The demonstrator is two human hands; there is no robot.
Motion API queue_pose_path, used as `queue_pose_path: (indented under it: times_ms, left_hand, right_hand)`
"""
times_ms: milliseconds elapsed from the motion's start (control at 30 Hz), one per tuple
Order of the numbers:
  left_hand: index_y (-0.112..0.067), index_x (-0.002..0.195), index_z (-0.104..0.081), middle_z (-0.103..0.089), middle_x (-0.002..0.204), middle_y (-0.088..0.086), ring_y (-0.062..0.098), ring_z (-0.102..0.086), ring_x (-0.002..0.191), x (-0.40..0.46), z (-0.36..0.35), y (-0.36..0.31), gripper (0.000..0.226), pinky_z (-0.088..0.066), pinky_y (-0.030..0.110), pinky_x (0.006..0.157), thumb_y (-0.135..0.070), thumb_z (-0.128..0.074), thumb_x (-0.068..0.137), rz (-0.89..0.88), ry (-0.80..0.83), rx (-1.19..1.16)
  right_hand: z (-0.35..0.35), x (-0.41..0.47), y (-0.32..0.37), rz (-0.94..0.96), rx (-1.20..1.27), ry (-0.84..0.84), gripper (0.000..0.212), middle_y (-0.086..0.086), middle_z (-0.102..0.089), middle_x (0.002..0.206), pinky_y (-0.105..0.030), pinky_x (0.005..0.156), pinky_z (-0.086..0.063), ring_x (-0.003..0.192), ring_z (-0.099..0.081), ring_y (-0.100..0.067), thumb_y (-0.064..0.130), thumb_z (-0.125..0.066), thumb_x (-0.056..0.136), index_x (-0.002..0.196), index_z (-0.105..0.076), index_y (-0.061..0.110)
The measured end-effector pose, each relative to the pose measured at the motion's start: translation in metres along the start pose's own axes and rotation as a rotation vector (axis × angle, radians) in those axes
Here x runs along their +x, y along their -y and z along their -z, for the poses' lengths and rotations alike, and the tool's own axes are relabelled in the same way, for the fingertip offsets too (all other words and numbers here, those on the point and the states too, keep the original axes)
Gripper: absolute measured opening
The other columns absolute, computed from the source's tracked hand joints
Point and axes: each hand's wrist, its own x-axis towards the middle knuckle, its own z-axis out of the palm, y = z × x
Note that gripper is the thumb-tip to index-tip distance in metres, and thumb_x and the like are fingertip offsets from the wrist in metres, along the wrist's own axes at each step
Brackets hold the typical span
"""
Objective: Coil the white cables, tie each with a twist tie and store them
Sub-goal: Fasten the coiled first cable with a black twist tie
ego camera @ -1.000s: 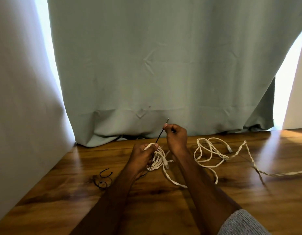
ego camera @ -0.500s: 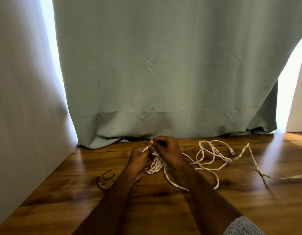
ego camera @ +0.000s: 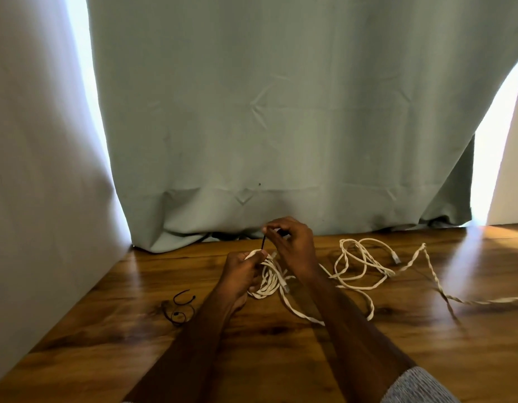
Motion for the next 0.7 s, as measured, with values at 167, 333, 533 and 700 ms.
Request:
queue_pose_path:
  times_ms: [167, 333, 533, 700]
  left_hand:
    - [-0.005, 0.07, -0.052, -0.031, 0.041, -0.002, 0.006, -0.024, 0.03, 0.002, 0.005, -0.005, 0.026, -0.019, 0.013, 0.035, -0.002, -0.047, 0.095, 0.085, -0.087, -0.115]
    - [-0.005, 0.072, -0.053, -0.039, 0.046, 0.001, 0.006, -0.024, 0.029, 0.005, 0.014, -0.008, 0.021, -0.018, 0.013, 0.033, -0.002, -0.045, 0.092, 0.168, -0.092, -0.236]
    - [-0.01, 0.062, -0.047, -0.032, 0.04, -0.003, 0.005, -0.022, 0.029, 0.003, 0.012, -0.01, 0.035, -0.015, 0.014, 0.035, -0.002, -0.038, 0.094, 0.142, -0.117, -0.192]
    - [-0.01, 0.081, -0.059, -0.027, 0.044, -0.004, 0.008, -0.018, 0.034, 0.005, 0.01, -0.008, 0.021, -0.01, 0.019, 0.043, -0.018, -0.049, 0.098, 0.049, -0.059, -0.134]
  right_hand:
    - [0.005, -0.006, -0.002, 0.198, -0.078, 0.308, 0.015, 0.003, -0.069, 0.085, -0.02, 0.064, -0.046, 0.072, -0.06, -0.007, 0.009, -0.079, 0.083, 0.095, -0.081, 0.017]
    - [0.004, -0.012, -0.003, 0.247, -0.19, 0.478, 0.023, -0.003, -0.075, 0.096, -0.018, 0.074, -0.049, 0.083, -0.066, -0.009, 0.012, -0.076, 0.084, 0.106, -0.079, 0.012]
    - [-0.005, -0.012, 0.0, 0.274, -0.268, 0.482, 0.014, -0.007, -0.069, 0.095, -0.032, 0.077, -0.053, 0.084, -0.065, -0.018, 0.01, -0.067, 0.089, 0.099, -0.077, 0.009]
    - [-0.007, -0.01, 0.011, -0.097, 0.167, 0.228, 0.005, 0.0, -0.072, 0.081, -0.019, 0.073, -0.051, 0.078, -0.067, -0.006, 0.004, -0.07, 0.091, 0.089, -0.074, 0.004]
